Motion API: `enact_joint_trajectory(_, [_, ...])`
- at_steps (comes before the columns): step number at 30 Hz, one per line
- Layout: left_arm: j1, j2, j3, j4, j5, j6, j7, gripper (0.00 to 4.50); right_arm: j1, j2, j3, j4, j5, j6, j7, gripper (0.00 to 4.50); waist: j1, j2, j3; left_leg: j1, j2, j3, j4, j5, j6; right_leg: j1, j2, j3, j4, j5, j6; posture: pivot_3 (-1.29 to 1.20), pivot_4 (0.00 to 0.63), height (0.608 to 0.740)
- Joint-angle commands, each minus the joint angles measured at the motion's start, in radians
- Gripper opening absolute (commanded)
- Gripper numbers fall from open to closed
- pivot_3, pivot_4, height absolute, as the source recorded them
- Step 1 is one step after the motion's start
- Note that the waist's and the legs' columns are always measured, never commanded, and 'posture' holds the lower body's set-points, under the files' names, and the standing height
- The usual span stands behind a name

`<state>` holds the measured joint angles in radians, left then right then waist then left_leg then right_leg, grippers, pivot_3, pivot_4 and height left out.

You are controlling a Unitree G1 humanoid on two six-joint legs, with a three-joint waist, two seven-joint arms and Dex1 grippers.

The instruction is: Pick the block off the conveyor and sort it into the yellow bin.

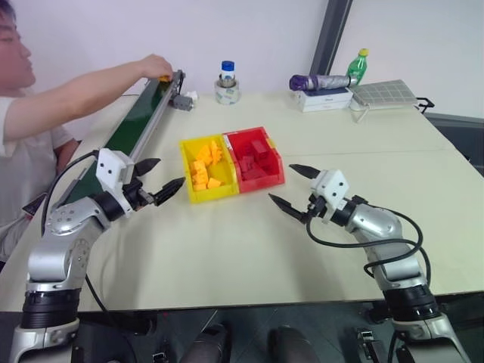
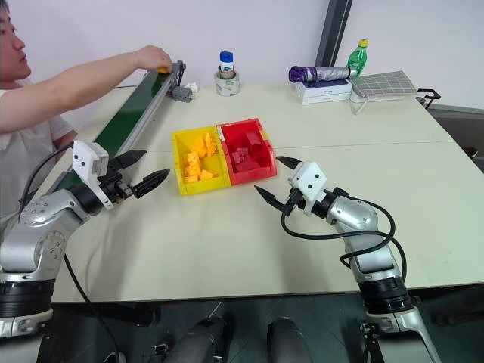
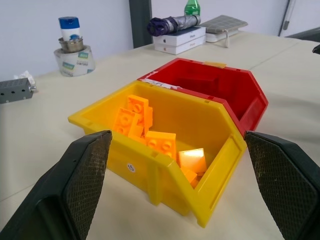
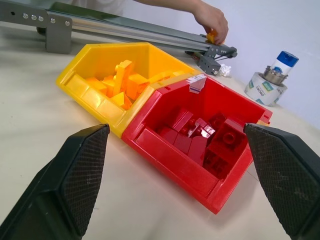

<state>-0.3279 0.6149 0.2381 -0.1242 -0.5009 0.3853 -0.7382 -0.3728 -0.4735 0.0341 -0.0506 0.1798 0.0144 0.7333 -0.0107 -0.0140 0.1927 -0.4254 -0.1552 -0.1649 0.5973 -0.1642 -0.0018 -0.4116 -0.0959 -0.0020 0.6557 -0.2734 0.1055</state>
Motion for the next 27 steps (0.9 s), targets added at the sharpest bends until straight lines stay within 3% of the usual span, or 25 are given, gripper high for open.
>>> enact_joint_trajectory(1, [-0.004, -0.001, 0.005, -0.019, 0.013, -0.023, 0.011, 4.45, -0.009, -0.003, -0.012, -0.037, 0.012, -0.008, -0.001, 4.5, 0.0, 0.0, 0.0, 0.0, 0.0, 0.0, 0.0, 0.0, 0.0, 0.0, 0.0, 0.0, 0.0, 0.0, 0.0, 0.0, 0.15, 0.74])
enact_joint_trajectory(12, [0.007, -0.005, 0.04, -0.012, 0.007, -0.059, 0.014, 4.45, -0.019, 0.0, -0.009, -0.028, 0.013, -0.009, 0.004, 4.5, 0.0, 0.0, 0.0, 0.0, 0.0, 0.0, 0.0, 0.0, 0.0, 0.0, 0.0, 0.0, 0.0, 0.0, 0.0, 0.0, 0.15, 0.74])
enact_joint_trajectory(27, [0.15, -0.043, 0.268, -0.026, -0.002, -0.164, 0.165, 4.45, -0.029, 0.015, -0.009, -0.015, 0.035, -0.005, 0.023, 4.5, 0.0, 0.0, 0.0, 0.0, 0.0, 0.0, -0.001, 0.0, 0.0, 0.0, 0.0, 0.0, 0.0, 0.0, -0.001, 0.0, 0.15, 0.74])
